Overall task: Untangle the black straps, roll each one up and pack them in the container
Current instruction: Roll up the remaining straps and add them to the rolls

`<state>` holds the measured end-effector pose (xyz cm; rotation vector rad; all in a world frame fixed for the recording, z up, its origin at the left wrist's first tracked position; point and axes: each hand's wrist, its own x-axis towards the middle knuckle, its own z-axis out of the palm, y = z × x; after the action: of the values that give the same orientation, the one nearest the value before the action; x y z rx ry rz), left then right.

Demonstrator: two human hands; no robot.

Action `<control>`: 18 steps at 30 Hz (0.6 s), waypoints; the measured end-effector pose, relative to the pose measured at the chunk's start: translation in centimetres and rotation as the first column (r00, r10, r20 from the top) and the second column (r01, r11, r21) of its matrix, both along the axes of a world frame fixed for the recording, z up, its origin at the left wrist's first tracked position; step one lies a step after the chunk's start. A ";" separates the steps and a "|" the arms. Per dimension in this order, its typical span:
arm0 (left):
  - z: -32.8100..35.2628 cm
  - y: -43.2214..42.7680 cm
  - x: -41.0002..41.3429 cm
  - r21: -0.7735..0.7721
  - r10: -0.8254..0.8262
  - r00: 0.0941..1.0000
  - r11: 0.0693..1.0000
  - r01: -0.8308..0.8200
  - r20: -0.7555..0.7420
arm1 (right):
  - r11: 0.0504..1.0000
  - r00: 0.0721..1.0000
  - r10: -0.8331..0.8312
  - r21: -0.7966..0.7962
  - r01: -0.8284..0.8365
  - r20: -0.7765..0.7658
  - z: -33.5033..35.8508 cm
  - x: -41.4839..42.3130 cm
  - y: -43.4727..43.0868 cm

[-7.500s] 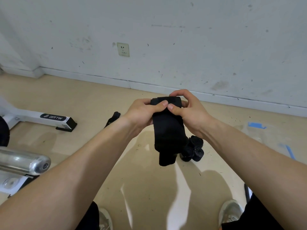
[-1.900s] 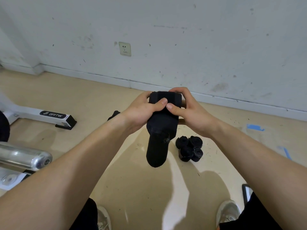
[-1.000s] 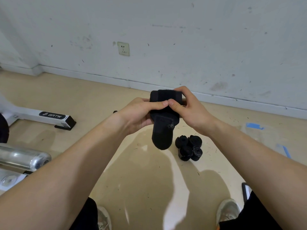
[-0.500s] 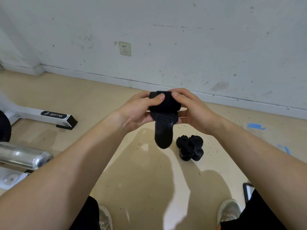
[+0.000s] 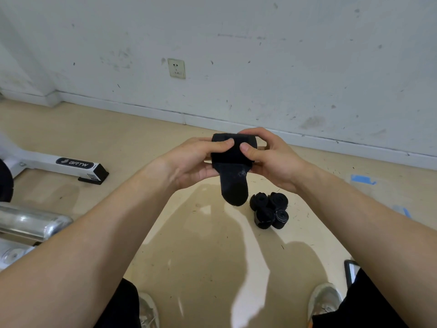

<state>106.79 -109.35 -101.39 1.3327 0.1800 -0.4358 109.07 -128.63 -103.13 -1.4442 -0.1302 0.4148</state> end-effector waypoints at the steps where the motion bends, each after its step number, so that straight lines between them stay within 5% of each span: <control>1: 0.0 0.0 0.0 -0.014 0.019 1.000 1.000 -0.019 -0.026 | 1.000 1.000 0.001 -0.016 -0.001 0.018 0.0 0.0 0.0; 12: -0.5 -0.2 0.6 0.028 0.126 0.991 0.992 -0.125 -0.038 | 0.960 0.979 0.059 -0.281 -0.002 0.195 0.5 -1.0 0.1; 18: -0.3 1.0 1.1 0.045 0.261 0.963 0.965 -0.259 -0.065 | 0.855 0.854 0.066 -0.470 0.219 0.516 1.7 -1.8 -0.2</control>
<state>107.87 -108.37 -101.70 1.3090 0.4182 -0.2575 107.31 -128.84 -101.41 -2.0709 -0.4181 -0.0372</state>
